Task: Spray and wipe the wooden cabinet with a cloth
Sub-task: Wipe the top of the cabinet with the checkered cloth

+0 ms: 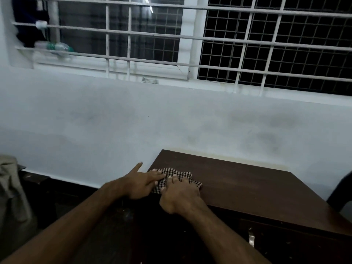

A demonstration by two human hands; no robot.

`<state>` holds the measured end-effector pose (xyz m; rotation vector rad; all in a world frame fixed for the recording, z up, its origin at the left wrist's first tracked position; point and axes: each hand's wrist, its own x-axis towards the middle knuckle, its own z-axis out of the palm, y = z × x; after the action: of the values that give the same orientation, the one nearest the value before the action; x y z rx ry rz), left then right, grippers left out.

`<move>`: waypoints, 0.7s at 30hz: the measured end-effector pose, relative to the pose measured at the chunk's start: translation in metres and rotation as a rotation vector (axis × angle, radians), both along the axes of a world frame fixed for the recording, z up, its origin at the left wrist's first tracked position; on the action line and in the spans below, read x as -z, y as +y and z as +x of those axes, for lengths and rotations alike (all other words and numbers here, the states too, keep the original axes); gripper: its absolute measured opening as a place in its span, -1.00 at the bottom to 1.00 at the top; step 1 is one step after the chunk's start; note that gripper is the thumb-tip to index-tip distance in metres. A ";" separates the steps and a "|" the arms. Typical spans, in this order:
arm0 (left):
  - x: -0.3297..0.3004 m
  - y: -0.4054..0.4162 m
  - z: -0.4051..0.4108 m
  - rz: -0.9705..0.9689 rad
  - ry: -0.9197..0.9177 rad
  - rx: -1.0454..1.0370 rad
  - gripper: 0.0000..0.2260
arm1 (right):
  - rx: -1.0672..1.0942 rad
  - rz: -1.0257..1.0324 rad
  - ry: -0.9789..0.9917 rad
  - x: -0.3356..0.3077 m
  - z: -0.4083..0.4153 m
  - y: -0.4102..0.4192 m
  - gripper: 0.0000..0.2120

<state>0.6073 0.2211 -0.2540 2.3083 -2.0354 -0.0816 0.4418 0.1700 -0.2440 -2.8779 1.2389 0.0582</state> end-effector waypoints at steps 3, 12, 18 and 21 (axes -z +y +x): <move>-0.003 -0.001 0.009 0.006 0.025 -0.064 -0.56 | -0.002 0.118 -0.022 -0.003 0.019 -0.004 -0.38; 0.002 0.023 0.014 0.002 0.068 -0.036 -0.55 | -0.085 0.085 -0.074 0.010 0.008 0.013 -0.41; -0.004 -0.021 0.025 0.025 0.069 -0.095 -0.54 | -0.077 0.170 -0.051 -0.001 0.037 -0.031 -0.41; -0.004 -0.056 0.039 0.022 0.044 -0.124 -0.54 | -0.072 0.173 -0.040 -0.001 0.054 -0.064 -0.40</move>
<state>0.6463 0.1651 -0.2500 2.4164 -1.8760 -0.1477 0.4960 0.1063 -0.2427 -2.7600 1.0665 0.1016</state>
